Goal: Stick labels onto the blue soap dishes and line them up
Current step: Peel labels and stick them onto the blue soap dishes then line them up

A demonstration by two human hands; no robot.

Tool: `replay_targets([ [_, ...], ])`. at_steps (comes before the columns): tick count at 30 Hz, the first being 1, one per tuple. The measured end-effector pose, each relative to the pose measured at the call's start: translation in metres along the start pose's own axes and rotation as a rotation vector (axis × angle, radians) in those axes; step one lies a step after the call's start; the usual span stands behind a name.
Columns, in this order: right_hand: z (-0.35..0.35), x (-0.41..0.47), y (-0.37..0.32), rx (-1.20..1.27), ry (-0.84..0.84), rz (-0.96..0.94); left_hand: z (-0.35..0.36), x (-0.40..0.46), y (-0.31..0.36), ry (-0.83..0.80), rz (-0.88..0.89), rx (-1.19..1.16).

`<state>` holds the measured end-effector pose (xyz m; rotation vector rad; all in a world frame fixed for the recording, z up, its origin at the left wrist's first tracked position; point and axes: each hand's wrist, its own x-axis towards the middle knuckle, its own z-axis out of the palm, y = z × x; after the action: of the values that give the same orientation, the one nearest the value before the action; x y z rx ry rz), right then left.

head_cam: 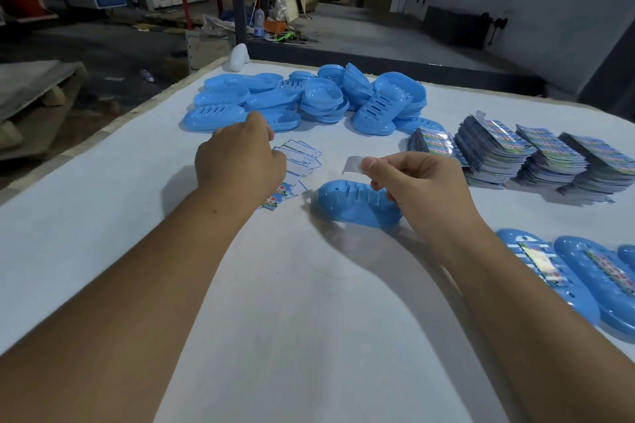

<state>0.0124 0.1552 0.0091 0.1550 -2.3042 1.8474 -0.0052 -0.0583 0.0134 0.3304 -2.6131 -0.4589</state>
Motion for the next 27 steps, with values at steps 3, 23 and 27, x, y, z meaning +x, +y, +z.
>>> replay_targets([
  [3, -0.001, -0.001, -0.001, 0.006, 0.029, 0.015, -0.001, -0.004, 0.013, 0.006, 0.088, -0.34],
  [23, -0.004, 0.001, -0.005, 0.079, 0.054, -0.084, -0.013, -0.033, 0.048, -0.278, 0.161, -0.899],
  [27, -0.005, 0.0, -0.006, 0.114, 0.035, -0.075, -0.011, -0.033, 0.048, -0.307, 0.13, -0.895],
])
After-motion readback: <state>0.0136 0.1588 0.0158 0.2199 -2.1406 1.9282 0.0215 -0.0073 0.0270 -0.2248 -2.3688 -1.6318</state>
